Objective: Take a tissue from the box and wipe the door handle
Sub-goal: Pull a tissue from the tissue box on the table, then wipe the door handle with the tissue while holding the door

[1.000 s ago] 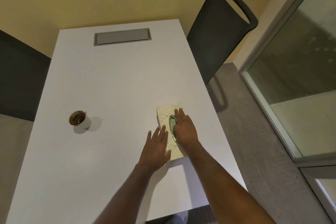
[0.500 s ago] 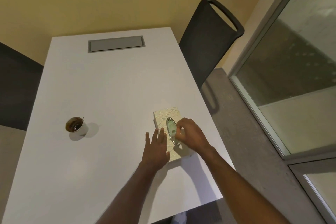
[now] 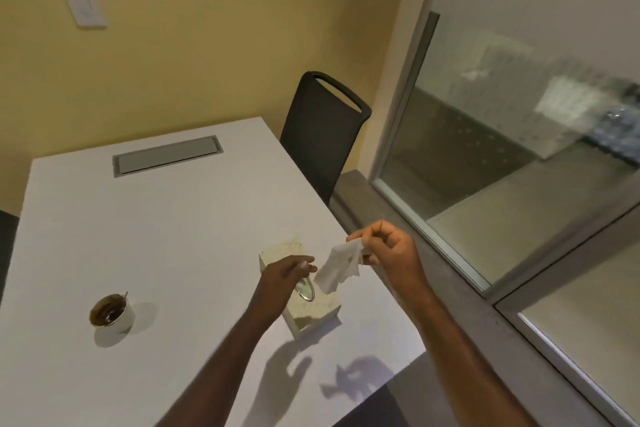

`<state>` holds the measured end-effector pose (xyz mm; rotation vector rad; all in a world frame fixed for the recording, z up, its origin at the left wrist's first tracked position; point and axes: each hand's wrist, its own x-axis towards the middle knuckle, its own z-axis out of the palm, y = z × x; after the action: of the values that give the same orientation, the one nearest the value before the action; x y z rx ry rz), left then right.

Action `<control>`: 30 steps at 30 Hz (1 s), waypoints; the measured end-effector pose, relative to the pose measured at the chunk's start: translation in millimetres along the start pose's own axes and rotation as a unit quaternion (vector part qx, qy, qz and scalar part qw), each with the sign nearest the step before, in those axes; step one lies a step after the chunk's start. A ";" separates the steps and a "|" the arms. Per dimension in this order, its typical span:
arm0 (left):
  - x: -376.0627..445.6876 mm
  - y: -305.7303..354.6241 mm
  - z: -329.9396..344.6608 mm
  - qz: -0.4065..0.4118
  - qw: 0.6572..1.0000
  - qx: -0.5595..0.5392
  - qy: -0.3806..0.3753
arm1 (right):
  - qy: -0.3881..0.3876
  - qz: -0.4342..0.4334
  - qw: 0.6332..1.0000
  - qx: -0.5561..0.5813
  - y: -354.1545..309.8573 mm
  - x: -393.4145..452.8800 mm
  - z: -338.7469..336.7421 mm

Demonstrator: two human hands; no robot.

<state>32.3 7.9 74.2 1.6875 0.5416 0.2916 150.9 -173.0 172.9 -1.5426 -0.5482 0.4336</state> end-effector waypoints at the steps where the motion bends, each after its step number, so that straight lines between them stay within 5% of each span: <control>1: -6.7 20.3 5.7 0.026 0.999 -0.038 0.005 | 0.014 -0.007 1.000 0.009 -11.5 -9.7 -4.6; 11: -60.2 158.2 89.8 0.255 0.959 -0.047 -0.119 | 0.222 -0.079 0.970 0.055 -89.1 -102.9 -87.9; 19: -76.0 203.4 230.7 0.355 0.914 -0.008 -0.195 | 0.384 -0.106 0.917 0.008 -100.8 -151.3 -196.8; 23: -70.7 221.7 308.2 0.375 0.901 -0.012 -0.220 | 0.418 -0.112 0.902 -0.002 -99.7 -167.9 -266.6; 26: -66.4 244.8 371.3 0.318 0.914 -0.051 -0.246 | 0.419 -0.113 0.901 -0.004 -99.5 -182.0 -330.7; 30: -55.0 280.2 455.7 0.327 0.891 -0.066 -0.309 | 0.376 -0.107 0.920 0.009 -101.0 -201.0 -414.5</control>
<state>257.0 -441.3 266.3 1.6681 -0.5279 0.2402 222.2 -626.2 281.9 -1.4722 -0.1006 -0.3282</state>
